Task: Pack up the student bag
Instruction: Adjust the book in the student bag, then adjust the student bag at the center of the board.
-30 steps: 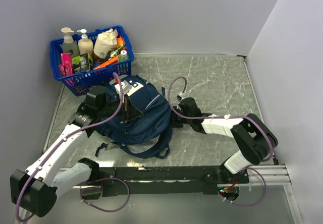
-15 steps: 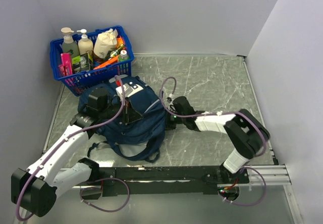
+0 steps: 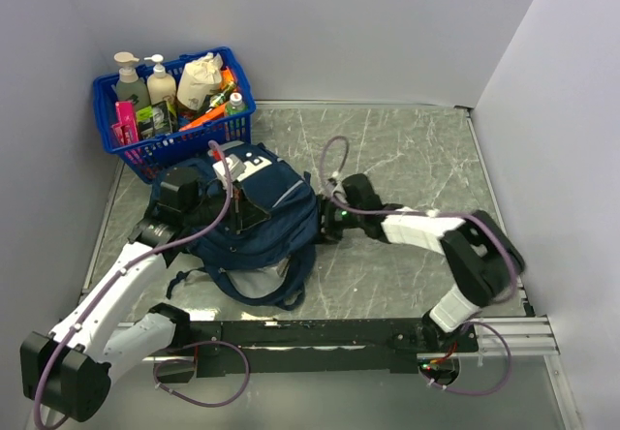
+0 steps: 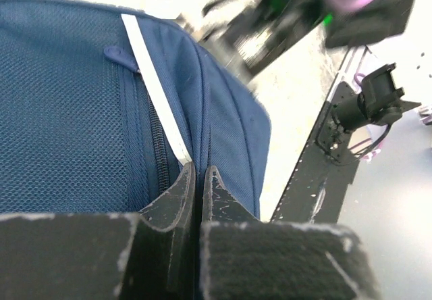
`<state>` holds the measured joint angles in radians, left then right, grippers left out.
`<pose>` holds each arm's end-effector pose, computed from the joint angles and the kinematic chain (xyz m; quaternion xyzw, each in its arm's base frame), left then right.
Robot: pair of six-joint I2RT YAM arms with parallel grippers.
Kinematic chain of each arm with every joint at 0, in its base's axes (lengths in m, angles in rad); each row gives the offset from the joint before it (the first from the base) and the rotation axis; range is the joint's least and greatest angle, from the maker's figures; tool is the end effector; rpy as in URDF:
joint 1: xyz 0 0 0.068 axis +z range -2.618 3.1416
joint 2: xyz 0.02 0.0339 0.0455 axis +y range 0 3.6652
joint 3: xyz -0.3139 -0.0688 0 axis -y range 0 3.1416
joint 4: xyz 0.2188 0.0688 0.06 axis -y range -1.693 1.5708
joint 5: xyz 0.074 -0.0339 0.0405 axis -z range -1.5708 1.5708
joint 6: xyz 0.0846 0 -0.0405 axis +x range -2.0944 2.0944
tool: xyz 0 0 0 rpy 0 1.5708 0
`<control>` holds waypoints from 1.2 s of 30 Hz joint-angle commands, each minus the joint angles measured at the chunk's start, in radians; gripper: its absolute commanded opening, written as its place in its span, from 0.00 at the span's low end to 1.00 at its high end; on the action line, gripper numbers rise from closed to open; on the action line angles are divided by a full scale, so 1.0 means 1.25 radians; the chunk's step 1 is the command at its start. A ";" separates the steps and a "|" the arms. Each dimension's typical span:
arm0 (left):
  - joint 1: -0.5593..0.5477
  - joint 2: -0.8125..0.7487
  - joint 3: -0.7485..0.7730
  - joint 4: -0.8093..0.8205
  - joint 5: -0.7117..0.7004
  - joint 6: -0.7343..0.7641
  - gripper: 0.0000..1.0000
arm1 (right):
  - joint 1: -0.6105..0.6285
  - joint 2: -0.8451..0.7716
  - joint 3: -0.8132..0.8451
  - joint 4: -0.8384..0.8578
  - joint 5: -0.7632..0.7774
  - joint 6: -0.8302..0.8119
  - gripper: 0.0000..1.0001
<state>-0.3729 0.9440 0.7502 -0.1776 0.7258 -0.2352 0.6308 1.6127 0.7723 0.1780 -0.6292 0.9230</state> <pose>0.1565 -0.1215 0.3346 0.2530 0.7561 -0.4376 0.4157 0.2421 0.2384 0.2166 -0.0099 0.8652 0.4908 0.1026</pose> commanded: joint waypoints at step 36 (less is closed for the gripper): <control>0.019 -0.064 0.042 -0.036 0.064 0.086 0.01 | 0.101 -0.166 -0.065 -0.213 0.159 -0.251 0.59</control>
<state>-0.3416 0.8875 0.7635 -0.3241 0.7391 -0.0956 0.7036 1.3705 0.6018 0.0002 -0.5240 0.6430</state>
